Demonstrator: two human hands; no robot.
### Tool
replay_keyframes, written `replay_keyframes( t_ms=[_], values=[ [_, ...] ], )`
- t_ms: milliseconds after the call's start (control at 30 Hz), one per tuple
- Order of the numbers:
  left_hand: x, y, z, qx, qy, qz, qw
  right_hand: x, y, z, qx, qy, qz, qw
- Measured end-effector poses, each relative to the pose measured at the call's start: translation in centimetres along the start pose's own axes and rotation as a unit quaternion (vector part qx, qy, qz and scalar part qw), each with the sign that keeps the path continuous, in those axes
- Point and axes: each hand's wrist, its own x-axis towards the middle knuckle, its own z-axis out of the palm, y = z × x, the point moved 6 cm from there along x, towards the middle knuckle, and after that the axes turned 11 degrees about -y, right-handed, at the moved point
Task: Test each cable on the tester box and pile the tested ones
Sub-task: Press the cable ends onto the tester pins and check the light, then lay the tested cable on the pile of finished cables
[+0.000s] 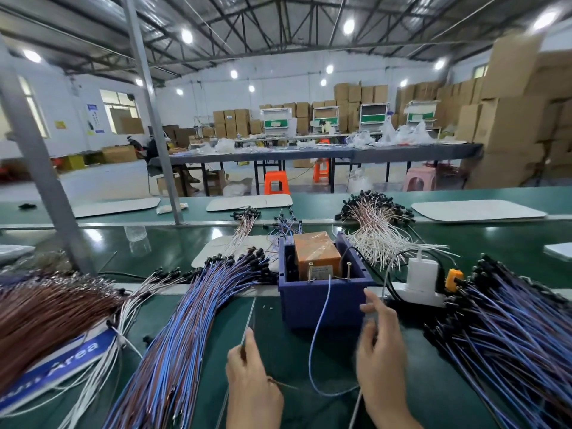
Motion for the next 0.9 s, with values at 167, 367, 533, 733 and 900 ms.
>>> replay_keyframes(
  t_ms=[167,367,533,733,900],
  values=[
    [-2.3,-0.2,-3.1,-0.027,0.035,-0.006,0.999,0.1,-1.6,-2.8,0.091,0.045,0.018,0.995],
    [-6.7,11.0,-6.2,0.022,0.107,0.296,0.949,2.5,-8.8,-6.7,0.161,0.065,-0.059,0.983],
    [-8.8,19.5,-6.6,0.051,0.036,0.452,0.890,3.4,-18.6,-9.8,0.137,0.040,-0.220,0.965],
    [-9.7,22.7,-7.1,-0.121,0.035,0.449,0.885,3.6,-22.0,-12.9,0.108,-0.042,-0.233,0.965],
    [-8.0,25.7,-7.8,-0.426,-0.041,0.340,0.837,4.5,-17.8,-15.8,0.072,-0.104,-0.142,0.982]
  ],
)
